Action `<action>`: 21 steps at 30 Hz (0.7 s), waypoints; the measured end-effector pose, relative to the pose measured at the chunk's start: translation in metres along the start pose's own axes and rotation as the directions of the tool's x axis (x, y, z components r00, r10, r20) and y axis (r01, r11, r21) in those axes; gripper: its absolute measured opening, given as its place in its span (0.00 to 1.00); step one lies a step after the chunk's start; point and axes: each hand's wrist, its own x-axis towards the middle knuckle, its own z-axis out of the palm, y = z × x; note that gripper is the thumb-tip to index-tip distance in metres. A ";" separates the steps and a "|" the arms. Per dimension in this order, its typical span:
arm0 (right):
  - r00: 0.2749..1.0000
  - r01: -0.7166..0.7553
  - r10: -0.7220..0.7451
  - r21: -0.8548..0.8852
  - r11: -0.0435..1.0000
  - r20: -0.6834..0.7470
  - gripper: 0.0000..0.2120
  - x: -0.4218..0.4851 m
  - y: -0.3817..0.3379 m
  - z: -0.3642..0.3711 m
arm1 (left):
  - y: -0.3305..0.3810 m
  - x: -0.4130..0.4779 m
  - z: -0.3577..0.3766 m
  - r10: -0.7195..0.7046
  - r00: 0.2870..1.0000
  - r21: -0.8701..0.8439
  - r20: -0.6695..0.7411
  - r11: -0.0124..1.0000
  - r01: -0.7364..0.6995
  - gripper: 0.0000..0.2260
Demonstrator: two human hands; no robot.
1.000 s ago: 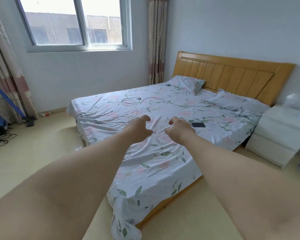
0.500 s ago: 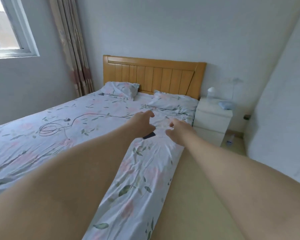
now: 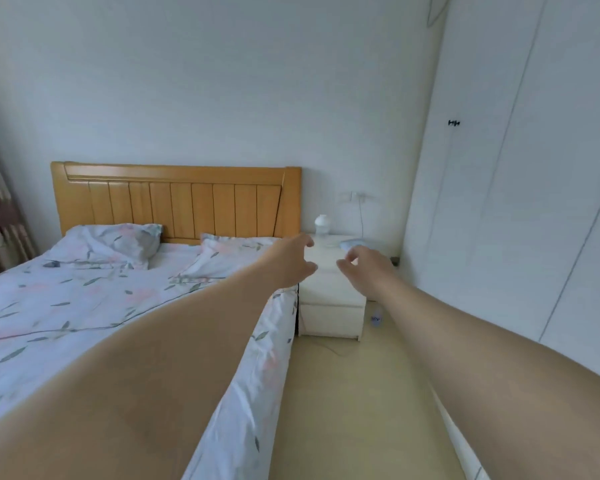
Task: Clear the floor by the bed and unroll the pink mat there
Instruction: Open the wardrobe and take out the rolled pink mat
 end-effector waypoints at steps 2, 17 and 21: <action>0.998 -0.040 0.040 0.006 0.999 -0.055 0.17 0.036 0.022 -0.019 | 0.015 0.047 0.007 0.041 0.999 -0.017 0.003 0.999 -0.041 0.22; 0.810 -0.396 0.348 -0.003 0.918 -0.471 0.16 0.207 0.176 -0.136 | 0.148 0.338 0.093 0.520 0.848 -0.105 0.099 0.853 -0.511 0.21; 0.671 -0.365 0.362 0.136 0.921 -0.647 0.12 0.243 0.186 -0.179 | 0.202 0.408 0.096 0.646 0.760 -0.176 0.066 0.758 -0.628 0.19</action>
